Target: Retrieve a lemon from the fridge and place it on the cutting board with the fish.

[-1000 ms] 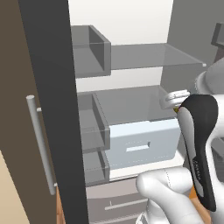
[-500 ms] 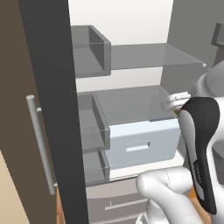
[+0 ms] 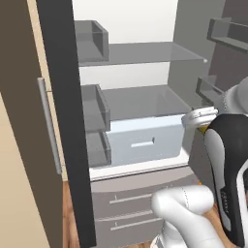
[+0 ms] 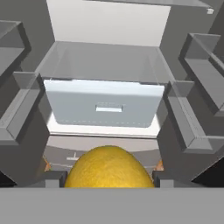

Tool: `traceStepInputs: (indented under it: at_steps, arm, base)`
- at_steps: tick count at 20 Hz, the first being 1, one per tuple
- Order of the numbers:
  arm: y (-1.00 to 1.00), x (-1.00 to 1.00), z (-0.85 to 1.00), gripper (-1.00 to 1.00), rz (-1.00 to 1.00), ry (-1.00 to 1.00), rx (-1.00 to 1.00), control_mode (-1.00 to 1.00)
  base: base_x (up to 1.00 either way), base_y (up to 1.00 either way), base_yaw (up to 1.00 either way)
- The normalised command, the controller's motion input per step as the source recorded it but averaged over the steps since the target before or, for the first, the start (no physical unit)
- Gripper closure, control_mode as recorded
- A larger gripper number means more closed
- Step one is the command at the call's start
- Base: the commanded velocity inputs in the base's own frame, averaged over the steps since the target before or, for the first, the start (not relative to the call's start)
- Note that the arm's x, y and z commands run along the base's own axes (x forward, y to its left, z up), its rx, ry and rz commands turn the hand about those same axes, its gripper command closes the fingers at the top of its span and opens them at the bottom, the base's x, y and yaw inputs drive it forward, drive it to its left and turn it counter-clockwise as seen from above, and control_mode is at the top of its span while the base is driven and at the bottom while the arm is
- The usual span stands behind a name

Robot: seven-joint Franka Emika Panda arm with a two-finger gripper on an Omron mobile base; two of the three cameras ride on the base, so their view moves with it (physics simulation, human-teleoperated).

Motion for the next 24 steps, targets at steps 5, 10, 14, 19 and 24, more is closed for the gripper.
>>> traceStepInputs:
  at_steps: [5,10,14,19,24]
  arm:
    - [0.00,0.00,0.00,1.00,0.00,0.00,0.00,1.00]
    - [0.00,0.00,0.00,1.00,0.00,0.00,0.00,1.00]
    - [0.00,0.00,0.00,1.00,0.00,0.00,0.00,1.00]
    - [0.00,0.00,0.00,1.00,0.00,0.00,0.00,1.00]
    - [0.00,0.00,0.00,1.00,0.00,0.00,0.00,1.00]
  base:
    - [-0.68,-0.09,0.00]
    - [-0.61,-0.54,-0.05]
    - [-0.06,-0.74,-0.01]
    - [0.00,-0.92,0.00]
    - [0.00,-1.00,0.00]
